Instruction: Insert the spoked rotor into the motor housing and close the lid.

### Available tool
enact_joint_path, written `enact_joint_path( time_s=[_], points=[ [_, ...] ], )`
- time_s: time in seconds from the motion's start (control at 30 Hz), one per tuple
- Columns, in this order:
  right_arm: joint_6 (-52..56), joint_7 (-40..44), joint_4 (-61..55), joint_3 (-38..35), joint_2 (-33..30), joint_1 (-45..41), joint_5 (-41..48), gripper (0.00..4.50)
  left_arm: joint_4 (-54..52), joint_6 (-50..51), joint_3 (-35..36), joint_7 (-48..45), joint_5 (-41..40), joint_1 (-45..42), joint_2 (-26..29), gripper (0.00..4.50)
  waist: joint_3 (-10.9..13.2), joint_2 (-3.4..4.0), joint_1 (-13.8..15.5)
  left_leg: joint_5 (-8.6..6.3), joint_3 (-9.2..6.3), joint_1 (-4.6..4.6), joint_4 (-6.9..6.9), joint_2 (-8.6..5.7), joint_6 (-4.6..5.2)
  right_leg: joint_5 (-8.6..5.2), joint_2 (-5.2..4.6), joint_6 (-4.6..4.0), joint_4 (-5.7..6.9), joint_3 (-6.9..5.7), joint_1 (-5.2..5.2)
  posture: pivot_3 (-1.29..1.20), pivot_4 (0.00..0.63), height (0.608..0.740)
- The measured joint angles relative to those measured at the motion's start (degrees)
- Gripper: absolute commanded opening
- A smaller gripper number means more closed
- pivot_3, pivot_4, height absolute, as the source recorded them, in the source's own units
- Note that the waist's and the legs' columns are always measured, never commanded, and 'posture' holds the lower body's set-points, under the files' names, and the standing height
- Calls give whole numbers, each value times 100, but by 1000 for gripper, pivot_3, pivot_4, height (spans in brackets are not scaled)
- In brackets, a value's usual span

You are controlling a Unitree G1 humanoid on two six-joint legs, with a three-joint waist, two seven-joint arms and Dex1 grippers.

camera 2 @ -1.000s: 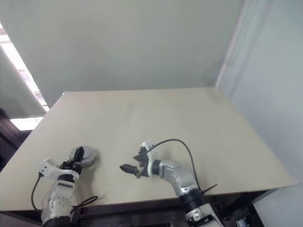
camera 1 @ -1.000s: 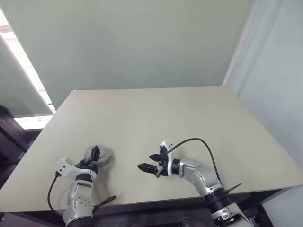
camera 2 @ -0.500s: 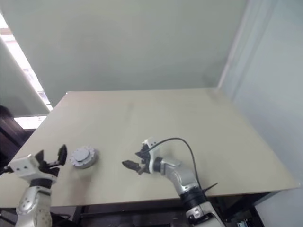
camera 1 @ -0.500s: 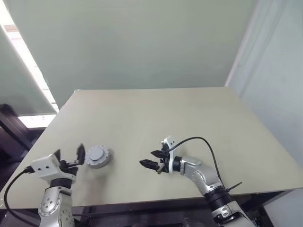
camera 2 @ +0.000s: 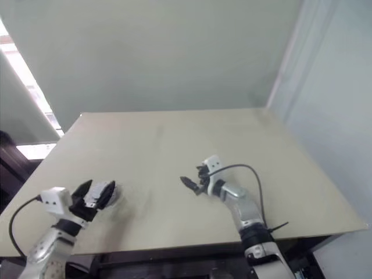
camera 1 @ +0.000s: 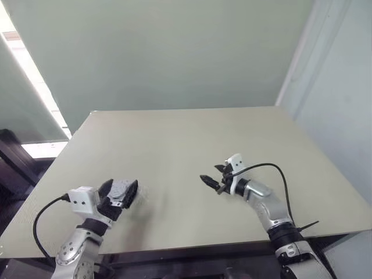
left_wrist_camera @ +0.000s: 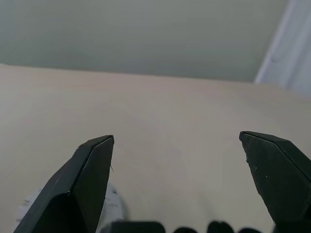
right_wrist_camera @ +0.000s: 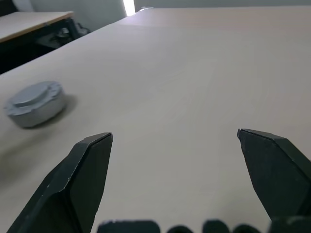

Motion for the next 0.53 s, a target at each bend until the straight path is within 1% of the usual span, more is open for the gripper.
enact_joint_path(
  time_s=[0.2, 0.53],
  points=[
    [-53, -49, -6, -152, -145, 120, 0, 4500, -237, 331, -84, -206, -41, 134, 145, 4441, 1, 3, -4, 0, 3, 5, -2, 3, 0, -1, 2, -2, 1, 5, 0, 0, 0, 740],
    [-55, -94, -94, -196, -152, 326, 0, 4500, -501, 593, -132, -348, -157, 350, 158, 4441, 2, 8, 0, 0, 6, 13, 0, 2, 1, -8, 1, -13, 1, 7, 9, 0, 0, 740]
  ],
)
